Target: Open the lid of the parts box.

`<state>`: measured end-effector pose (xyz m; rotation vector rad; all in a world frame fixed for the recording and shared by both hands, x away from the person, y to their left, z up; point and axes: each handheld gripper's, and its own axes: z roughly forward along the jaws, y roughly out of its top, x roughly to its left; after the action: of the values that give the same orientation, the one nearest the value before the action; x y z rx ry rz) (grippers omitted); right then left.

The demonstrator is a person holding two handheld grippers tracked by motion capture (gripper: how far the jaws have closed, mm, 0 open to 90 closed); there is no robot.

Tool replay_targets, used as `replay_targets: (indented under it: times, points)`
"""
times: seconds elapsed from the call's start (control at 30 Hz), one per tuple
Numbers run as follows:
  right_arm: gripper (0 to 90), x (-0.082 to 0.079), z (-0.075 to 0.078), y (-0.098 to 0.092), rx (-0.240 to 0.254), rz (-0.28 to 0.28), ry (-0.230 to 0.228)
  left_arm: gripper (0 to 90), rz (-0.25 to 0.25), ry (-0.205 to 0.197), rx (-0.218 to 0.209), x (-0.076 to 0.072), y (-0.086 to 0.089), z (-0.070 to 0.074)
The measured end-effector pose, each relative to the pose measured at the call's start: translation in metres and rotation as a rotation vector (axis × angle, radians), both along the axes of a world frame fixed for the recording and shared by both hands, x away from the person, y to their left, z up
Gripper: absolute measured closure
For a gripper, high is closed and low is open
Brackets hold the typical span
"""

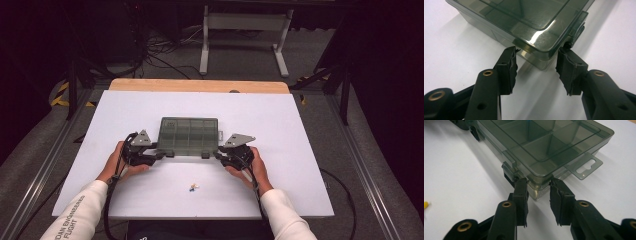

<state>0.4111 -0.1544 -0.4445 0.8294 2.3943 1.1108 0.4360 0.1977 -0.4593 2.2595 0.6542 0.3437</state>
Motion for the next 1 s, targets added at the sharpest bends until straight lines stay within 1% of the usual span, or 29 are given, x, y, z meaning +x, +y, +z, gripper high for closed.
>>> replay_targets:
  times: [0.03, 0.1, 0.13, 0.17, 0.2, 0.23, 0.27, 0.33, 0.4, 0.5, 0.6, 0.73, 0.87, 0.93, 1.0]
  points:
    - [69.4, -0.0004, -0.0001, -0.0001, 0.001, 0.0, -0.001, 51.8, 0.002, 0.0, -0.01, -0.0008, 0.0017, 0.0014]
    - [71.1, -0.0007, 0.0003, -0.0013, 0.003, 0.0, -0.001, 49.8, 0.022, 0.007, -0.056, -0.0021, 0.007, 0.0046]
    - [71.4, -0.0006, 0.0002, -0.002, 0.007, -0.004, -0.001, 48.2, 0.029, 0.014, -0.072, -0.0028, 0.008, 0.0052]
    - [71.5, -0.0005, 0.0001, -0.0023, 0.01, -0.004, -0.001, 46.2, 0.031, 0.014, -0.087, -0.0029, 0.009, 0.0059]
    - [71.6, -0.0005, -0.0001, -0.0023, 0.01, -0.004, -0.001, 47.1, 0.027, 0.019, -0.098, -0.0033, 0.0084, 0.006]
    - [71.9, -0.0007, -0.0002, -0.0024, 0.01, -0.004, -0.004, 49.0, 0.026, 0.016, -0.09, -0.0035, 0.0072, 0.0057]
    - [72.2, -0.0008, -0.0001, -0.0024, 0.01, -0.004, -0.006, 48.7, 0.029, 0.014, -0.072, -0.0035, 0.005, 0.005]
    - [73.1, -0.0011, 0.0001, -0.0025, 0.006, -0.005, -0.008, 48.5, 0.036, 0.024, -0.071, -0.003, 0.0041, 0.004]
    - [74.8, -0.0013, 0.0002, -0.0029, 0.008, -0.005, -0.011, 49.2, 0.041, 0.021, -0.066, -0.0027, 0.0037, 0.0038]
    - [76.1, -0.0016, 0.0, -0.0029, 0.009, -0.005, -0.012, 49.2, 0.056, 0.026, -0.079, -0.0025, 0.0043, 0.005]
    - [77.7, -0.0024, 0.0001, -0.0034, 0.017, -0.002, -0.022, 50.0, 0.068, 0.035, -0.093, -0.0028, 0.0047, 0.0056]
    - [77.6, -0.0024, -0.001, -0.0027, 0.004, -0.007, -0.027, 46.7, 0.086, 0.044, -0.112, -0.0035, 0.0035, 0.007]
    - [76.9, -0.0025, -0.0017, -0.0023, 0.008, -0.012, -0.029, 46.6, 0.092, 0.052, -0.101, -0.0036, 0.0024, 0.0061]
    - [76.0, -0.0028, -0.0018, -0.0015, 0.008, -0.006, -0.032, 46.1, 0.096, 0.046, -0.085, -0.0036, 0.0013, 0.0059]
    - [73.4, -0.0033, -0.0024, -0.0003, 0.007, -0.004, -0.033, 46.0, 0.099, 0.043, -0.08, -0.0033, 0.0005, 0.0059]
